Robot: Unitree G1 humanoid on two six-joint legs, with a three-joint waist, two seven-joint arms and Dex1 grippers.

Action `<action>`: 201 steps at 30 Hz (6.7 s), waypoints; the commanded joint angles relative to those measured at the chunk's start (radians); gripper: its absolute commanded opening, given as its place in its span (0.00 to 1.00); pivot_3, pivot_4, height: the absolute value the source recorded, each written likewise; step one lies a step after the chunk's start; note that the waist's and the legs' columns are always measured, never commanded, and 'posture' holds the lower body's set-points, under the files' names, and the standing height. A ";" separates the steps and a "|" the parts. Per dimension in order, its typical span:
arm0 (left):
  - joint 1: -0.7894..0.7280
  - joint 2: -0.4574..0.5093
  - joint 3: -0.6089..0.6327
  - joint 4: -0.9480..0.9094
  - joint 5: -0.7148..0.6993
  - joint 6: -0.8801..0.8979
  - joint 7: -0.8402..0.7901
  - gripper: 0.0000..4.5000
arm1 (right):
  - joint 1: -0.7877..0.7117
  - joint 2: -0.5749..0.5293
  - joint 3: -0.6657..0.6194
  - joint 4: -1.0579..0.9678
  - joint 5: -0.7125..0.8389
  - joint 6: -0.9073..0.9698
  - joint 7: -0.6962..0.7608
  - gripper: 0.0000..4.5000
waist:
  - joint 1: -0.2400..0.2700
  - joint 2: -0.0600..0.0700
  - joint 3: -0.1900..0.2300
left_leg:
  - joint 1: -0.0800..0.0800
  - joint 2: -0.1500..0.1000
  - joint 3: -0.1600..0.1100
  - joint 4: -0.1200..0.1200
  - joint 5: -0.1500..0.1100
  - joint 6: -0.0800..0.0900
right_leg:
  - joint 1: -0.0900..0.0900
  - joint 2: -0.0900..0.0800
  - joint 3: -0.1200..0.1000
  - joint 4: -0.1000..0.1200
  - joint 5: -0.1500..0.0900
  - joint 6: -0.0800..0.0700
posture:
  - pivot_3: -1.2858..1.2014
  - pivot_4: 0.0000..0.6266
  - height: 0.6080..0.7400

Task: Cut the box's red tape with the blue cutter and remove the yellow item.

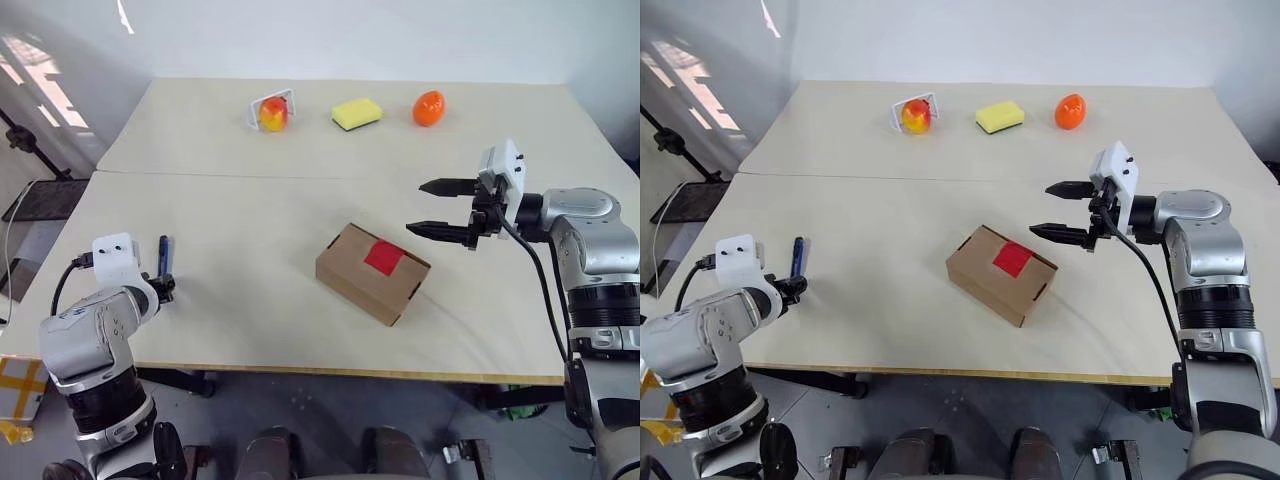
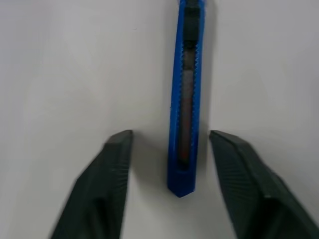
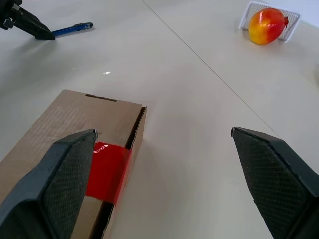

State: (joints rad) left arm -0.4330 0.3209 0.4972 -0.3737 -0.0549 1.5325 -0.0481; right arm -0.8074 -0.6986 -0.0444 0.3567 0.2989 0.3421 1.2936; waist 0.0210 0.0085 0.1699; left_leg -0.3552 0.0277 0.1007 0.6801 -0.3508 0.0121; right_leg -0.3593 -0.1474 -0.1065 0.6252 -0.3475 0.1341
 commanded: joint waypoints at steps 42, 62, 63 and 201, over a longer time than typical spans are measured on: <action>0.356 0.675 -0.377 -0.239 -0.301 -0.770 -0.843 0.08 | -0.020 -0.040 0.238 -0.725 0.095 0.303 -0.005 1.00 | -0.024 -0.010 0.009 | -0.022 0.001 -0.005 0.000 -0.001 0.000 | -0.017 0.001 -0.005 -0.005 0.000 0.000 | 0.52 0.24 1.00; 0.341 0.730 -0.588 -0.065 -0.059 -1.136 -0.943 0.08 | -0.062 0.170 0.757 -0.647 -0.416 0.027 -0.148 0.01 | -0.028 -0.014 0.012 | -0.022 0.002 -0.003 0.002 -0.001 0.000 | -0.018 0.002 -0.009 0.000 0.000 0.000 | 0.52 0.24 1.00; 0.342 0.731 -0.588 -0.067 -0.058 -1.135 -0.946 0.08 | -0.062 0.182 0.766 -0.629 -0.431 0.002 -0.148 0.01 | -0.028 -0.014 0.012 | -0.021 0.002 -0.003 0.002 -0.001 0.000 | -0.018 0.002 -0.009 0.000 0.000 0.000 | 0.52 0.24 1.00; 0.485 0.389 -0.082 0.057 -0.516 -1.096 -0.740 1.00 | -0.503 0.330 0.039 -0.208 0.275 1.155 -0.621 0.04 | -0.077 -0.015 0.010 | -0.021 0.001 -0.010 0.002 -0.002 0.000 | -0.019 -0.002 -0.024 0.011 0.000 0.000 | 0.52 0.24 1.00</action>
State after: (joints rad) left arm -0.0177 0.6780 0.4529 -0.2222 -0.5220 0.3619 -0.7115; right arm -1.3002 -0.3663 0.0253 0.1992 0.5562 1.5051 0.6802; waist -0.0559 -0.0065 0.1804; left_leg -0.3763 0.0282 0.0908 0.6816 -0.3529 0.0124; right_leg -0.3785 -0.1496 -0.1299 0.6366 -0.3475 0.1337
